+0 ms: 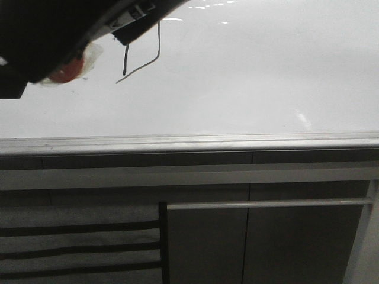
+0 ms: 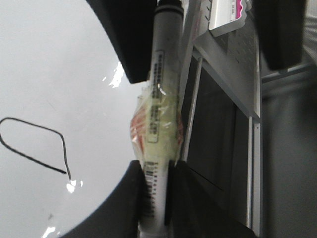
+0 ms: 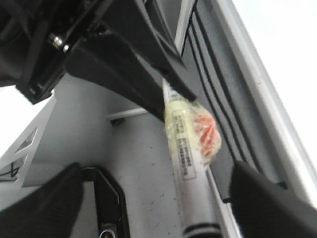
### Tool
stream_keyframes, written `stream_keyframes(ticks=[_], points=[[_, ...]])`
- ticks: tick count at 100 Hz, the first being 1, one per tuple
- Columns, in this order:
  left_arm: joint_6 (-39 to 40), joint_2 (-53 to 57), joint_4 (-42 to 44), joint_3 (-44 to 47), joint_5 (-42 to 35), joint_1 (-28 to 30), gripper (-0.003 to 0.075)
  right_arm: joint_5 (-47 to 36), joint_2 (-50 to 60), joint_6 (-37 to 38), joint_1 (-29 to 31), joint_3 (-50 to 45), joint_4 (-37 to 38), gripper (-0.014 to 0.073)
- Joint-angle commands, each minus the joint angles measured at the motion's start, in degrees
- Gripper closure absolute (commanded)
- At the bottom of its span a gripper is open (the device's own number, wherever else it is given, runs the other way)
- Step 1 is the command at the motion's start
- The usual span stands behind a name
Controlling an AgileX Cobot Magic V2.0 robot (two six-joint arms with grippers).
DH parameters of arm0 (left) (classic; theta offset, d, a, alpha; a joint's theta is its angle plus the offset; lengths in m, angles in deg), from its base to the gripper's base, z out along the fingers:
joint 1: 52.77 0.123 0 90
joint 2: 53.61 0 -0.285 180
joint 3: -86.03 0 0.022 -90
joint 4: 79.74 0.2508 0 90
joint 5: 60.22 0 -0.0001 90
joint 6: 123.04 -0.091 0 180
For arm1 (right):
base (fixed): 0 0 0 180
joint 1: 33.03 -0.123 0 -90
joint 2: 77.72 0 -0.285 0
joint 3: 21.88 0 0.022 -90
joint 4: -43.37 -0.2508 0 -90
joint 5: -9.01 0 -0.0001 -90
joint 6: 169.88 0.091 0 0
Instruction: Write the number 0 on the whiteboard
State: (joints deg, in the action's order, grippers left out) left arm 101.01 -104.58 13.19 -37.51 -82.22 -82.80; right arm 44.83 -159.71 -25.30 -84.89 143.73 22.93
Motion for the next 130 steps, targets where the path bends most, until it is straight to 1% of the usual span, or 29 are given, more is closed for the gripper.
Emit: stream_keyframes(ticks=[1,10,22,31,36,46,54,59,65,70,76,82,87,95,115,130], points=[[8.4,-0.9,-2.9,-1.8,5.0,-0.1,0.074,-6.5,2.8,-0.1,-0.1,2.0,0.7,-0.0016],[19.8,-3.0,-3.0,-1.8,12.2,-0.1,0.074,-11.2,4.9,-0.1,-0.1,2.0,2.2,-0.0015],[31.8,-7.3,-3.0,-1.8,22.0,-0.1,0.074,-15.9,7.8,-0.1,-0.1,2.0,3.7,-0.0015],[40.8,-11.2,-3.0,-2.5,25.1,-0.1,0.074,-17.3,9.3,-0.1,0.4,2.0,4.1,-0.0015],[43.6,-13.3,-2.7,-3.3,26.1,-0.1,0.074,-17.3,9.6,-0.1,0.8,2.0,4.1,-0.0015],[46.8,-17.3,-2.6,-6.0,27.7,-0.1,0.074,-16.4,9.7,-0.1,2.0,1.6,4.3,-0.0015],[51.7,-19.7,-2.1,-9.0,29.3,-0.1,0.074,-15.2,9.7,-0.1,3.1,0.9,4.3,-0.0015],[55.0,-21.0,-0.5,-10.8,30.3,-0.1,0.074,-14.8,9.7,-0.1,3.7,0.5,4.3,-0.0015],[59.4,-22.4,3.8,-12.8,32.0,-0.1,0.074,-14.3,9.7,-0.1,4.1,0.0,4.3,-0.0012],[65.4,-23.3,8.2,-14.0,33.6,-0.1,0.074,-13.9,9.7,-0.1,4.3,-0.3,4.3,0.0007],[76.0,-24.3,14.1,-14.6,35.3,-0.1,0.074,-13.8,9.7,-0.1,4.5,-0.6,4.3,0.0044],[82.8,-25.3,14.1,-14.8,38.2,-0.1,0.074,-13.8,9.7,-0.1,4.6,-0.9,4.4,0.0078],[84.9,-26.2,14.1,-14.8,40.8,-0.1,0.0739,-13.8,9.7,-0.1,4.6,-0.9,4.4,0.0104],[84.9,-27.4,14.1,-14.8,42.1,-0.1,0.0739,-13.4,9.7,-0.1,4.6,-0.9,4.4,0.0131],[84.9,-29.5,14.1,-15.2,42.1,-0.1,0.0739,-13.3,9.7,-0.1,4.6,-0.9,4.5,0.0131],[84.5,-31.9,14.1,-17.4,42.4,-0.1,0.0739,-13.3,9.7,-0.1,4.6,-0.9,4.5,0.0131]])
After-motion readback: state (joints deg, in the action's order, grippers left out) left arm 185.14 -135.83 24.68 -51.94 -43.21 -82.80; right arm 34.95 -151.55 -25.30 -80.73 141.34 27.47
